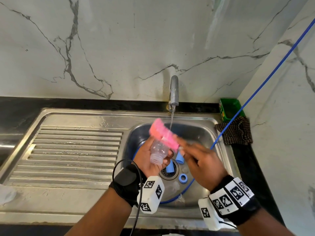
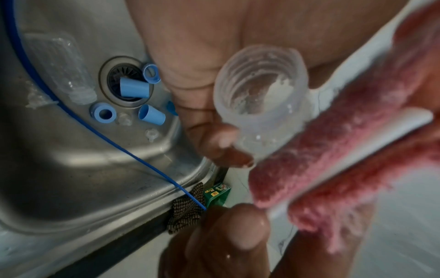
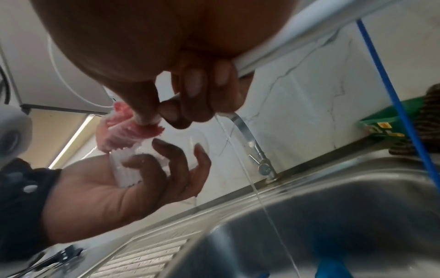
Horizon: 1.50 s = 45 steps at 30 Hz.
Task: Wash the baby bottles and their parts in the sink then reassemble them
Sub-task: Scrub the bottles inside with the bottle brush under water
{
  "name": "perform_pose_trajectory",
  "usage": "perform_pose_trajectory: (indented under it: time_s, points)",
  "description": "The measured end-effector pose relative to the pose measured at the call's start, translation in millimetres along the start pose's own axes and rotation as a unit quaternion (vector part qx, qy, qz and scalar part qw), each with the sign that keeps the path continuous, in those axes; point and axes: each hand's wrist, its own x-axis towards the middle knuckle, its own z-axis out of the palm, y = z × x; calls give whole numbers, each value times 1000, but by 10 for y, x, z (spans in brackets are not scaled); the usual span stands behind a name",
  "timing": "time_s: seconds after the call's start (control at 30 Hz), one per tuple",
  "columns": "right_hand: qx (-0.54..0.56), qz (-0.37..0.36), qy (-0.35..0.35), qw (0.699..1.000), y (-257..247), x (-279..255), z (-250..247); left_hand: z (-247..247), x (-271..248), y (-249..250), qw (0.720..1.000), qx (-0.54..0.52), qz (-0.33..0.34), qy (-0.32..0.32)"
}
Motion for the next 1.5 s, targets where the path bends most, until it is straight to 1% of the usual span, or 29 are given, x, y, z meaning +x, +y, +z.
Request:
perform_pose_trajectory:
  time_s: [0.03,0.07,0.1,0.17,0.2,0.23,0.3,0.33,0.37,0.43,0.47,0.53,0.57,0.6,0.63,0.7,0.73,0.8,0.83,0.9,0.97,1.03,1.13,1.2,1.27,1.33,1.4,1.5]
  points:
    - [2,-28,-35,999,-74,-45,28,-7,-8,-8,1000,-3,9,15]
    - [-8,-41,-52,998,-103,-75,40,-45,6,-15,999,-8,18,32]
    - [-25,-30,-42,998,-72,-73,38,-69,4,-25,999,-2,20,28]
    - [-30,43,12,999,35,-23,17,-100,-5,-49,1000,23,7,-12]
    - [-23,60,22,998,48,-16,18,-99,-22,-58,1000,27,4,-13]
    - [-11,44,12,999,11,-25,41,-93,-42,-57,1000,27,7,-6]
    - [23,-14,-33,999,-119,-92,87,-89,-70,-71,999,27,19,-5]
    - [25,-19,-43,999,-133,-107,83,-89,-84,-67,999,33,31,2]
    - [14,-8,-29,999,-108,-94,63,-106,-88,-64,998,43,40,9]
    - [9,43,22,999,-31,-43,43,-128,-90,-49,997,60,40,2]
    - [15,48,26,998,-31,-25,46,-112,-109,-34,997,66,36,3]
    - [36,4,-19,999,-121,-17,101,-124,-118,9,997,53,42,26]
    - [39,-11,-42,998,-156,-21,121,-135,-120,29,996,57,57,26]
    - [33,-9,-43,998,-147,-4,120,-153,-113,33,994,79,77,22]
    - [24,17,-28,999,-83,36,92,-162,-105,43,989,111,94,11]
    - [28,116,22,993,97,88,8,-185,-52,60,979,166,115,-10]
    - [49,154,47,986,167,78,-36,-190,-36,63,971,198,132,-17]
    - [126,173,79,974,222,10,-99,-235,18,60,945,286,158,-22]
    - [163,169,79,969,197,-25,-139,-247,37,55,931,320,173,-24]
    - [203,155,54,965,134,-76,-197,-234,39,57,906,374,197,-22]
    - [205,135,25,969,84,-62,-232,-213,55,48,890,403,212,-22]
    - [165,116,3,979,40,-13,-209,-183,79,13,880,418,223,-24]
    - [87,85,-25,992,-7,28,-131,-159,103,-39,856,463,232,-10]
    - [68,62,-16,996,-24,28,-88,-163,107,-61,837,496,231,-7]
    - [79,46,3,996,-44,34,-44,-163,111,-76,822,522,230,-7]
    - [63,30,30,997,-72,58,-25,-139,104,-80,817,526,236,-8]
    - [44,29,52,997,-100,90,-23,-113,103,-68,814,526,247,-12]
    - [42,24,64,997,-191,125,-21,-91,103,-39,816,518,255,-21]
